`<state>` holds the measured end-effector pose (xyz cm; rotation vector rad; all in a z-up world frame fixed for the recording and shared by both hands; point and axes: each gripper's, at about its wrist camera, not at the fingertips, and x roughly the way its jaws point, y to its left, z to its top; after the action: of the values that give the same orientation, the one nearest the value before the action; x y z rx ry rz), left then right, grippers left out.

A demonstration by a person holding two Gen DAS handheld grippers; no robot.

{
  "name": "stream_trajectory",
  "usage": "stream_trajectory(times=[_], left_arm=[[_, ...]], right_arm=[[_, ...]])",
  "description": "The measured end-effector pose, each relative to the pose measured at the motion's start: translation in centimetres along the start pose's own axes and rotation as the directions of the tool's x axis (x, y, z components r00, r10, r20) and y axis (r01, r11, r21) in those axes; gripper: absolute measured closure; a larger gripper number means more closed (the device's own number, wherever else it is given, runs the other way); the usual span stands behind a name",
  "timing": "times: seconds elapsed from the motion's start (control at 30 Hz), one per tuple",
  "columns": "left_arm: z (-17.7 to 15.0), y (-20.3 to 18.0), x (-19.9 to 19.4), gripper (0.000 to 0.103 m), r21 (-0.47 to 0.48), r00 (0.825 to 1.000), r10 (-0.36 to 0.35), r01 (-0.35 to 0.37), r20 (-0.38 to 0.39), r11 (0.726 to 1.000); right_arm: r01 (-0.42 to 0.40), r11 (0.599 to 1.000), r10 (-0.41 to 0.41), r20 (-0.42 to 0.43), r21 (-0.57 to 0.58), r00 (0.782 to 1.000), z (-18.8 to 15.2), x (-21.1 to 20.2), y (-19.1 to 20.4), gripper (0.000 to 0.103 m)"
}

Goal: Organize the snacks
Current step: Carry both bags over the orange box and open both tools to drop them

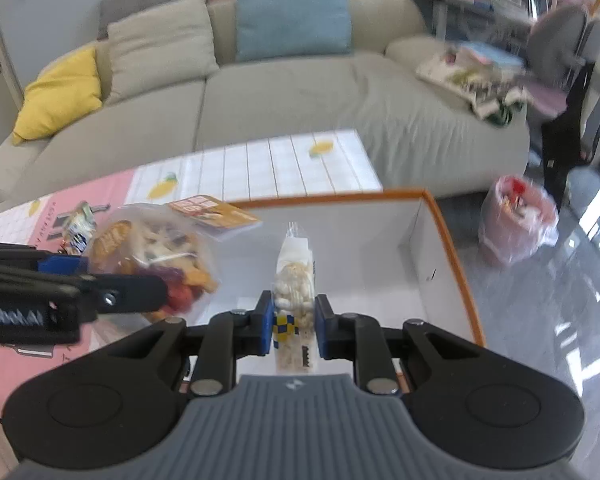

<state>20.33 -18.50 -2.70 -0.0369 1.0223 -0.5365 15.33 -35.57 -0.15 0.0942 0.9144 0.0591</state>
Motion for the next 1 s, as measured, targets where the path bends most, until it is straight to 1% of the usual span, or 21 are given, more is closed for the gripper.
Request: stream_trajectory(times=[0.13, 0.2, 0.3, 0.43, 0.6, 0.67, 0.77, 0.93, 1.0], left_arm=[[0.4, 0.2, 2.8, 0.035, 0.02, 0.998, 0.022, -0.021, -0.061, 1.0], [0.4, 0.0, 3.8, 0.035, 0.053, 0.995, 0.057, -0.053, -0.077, 0.997], [0.2, -0.2, 4.8, 0.035, 0.099, 0.991, 0.107, -0.099, -0.086, 0.99], [0.7, 0.3, 6.6, 0.035, 0.091, 0.986, 0.103, -0.091, -0.133, 0.992], [0.7, 0.1, 8.5, 0.035, 0.137, 0.973, 0.146, -0.123, -0.179, 0.983], [0.6, 0.0, 9.1, 0.035, 0.167, 0.964, 0.179, -0.147, -0.195, 0.975], [0.6, 0.2, 10.0, 0.035, 0.191, 0.954, 0.205, -0.164, -0.221, 0.968], [0.6, 0.2, 11.0, 0.034, 0.227, 0.945, 0.221, -0.167, -0.241, 0.96], [0.6, -0.1, 11.3, 0.031, 0.259, 0.938, 0.253, -0.19, -0.237, 0.947]], right_arm=[[-0.01, 1.0, 0.011, -0.072, 0.016, 0.997, 0.0, 3.1, -0.5, 0.085], [-0.015, 1.0, 0.017, -0.102, 0.027, 0.995, -0.2, 4.5, -0.9, 0.085], [-0.024, 0.999, 0.028, -0.123, 0.039, 0.992, 0.0, 5.8, -1.4, 0.085], [-0.025, 0.999, 0.031, -0.16, 0.04, 0.987, 0.3, 7.2, -1.8, 0.085], [-0.05, 0.995, 0.068, -0.213, 0.089, 0.975, 0.5, 9.4, -2.7, 0.085], [-0.057, 0.991, 0.083, -0.231, 0.12, 0.969, 0.4, 10.3, -3.1, 0.085], [-0.058, 0.988, 0.093, -0.255, 0.144, 0.962, 0.1, 11.7, -3.3, 0.085], [-0.053, 0.985, 0.1, -0.295, 0.163, 0.95, -0.3, 13.5, -3.3, 0.085], [-0.045, 0.982, 0.103, -0.315, 0.186, 0.944, -0.5, 14.2, -3.6, 0.085]])
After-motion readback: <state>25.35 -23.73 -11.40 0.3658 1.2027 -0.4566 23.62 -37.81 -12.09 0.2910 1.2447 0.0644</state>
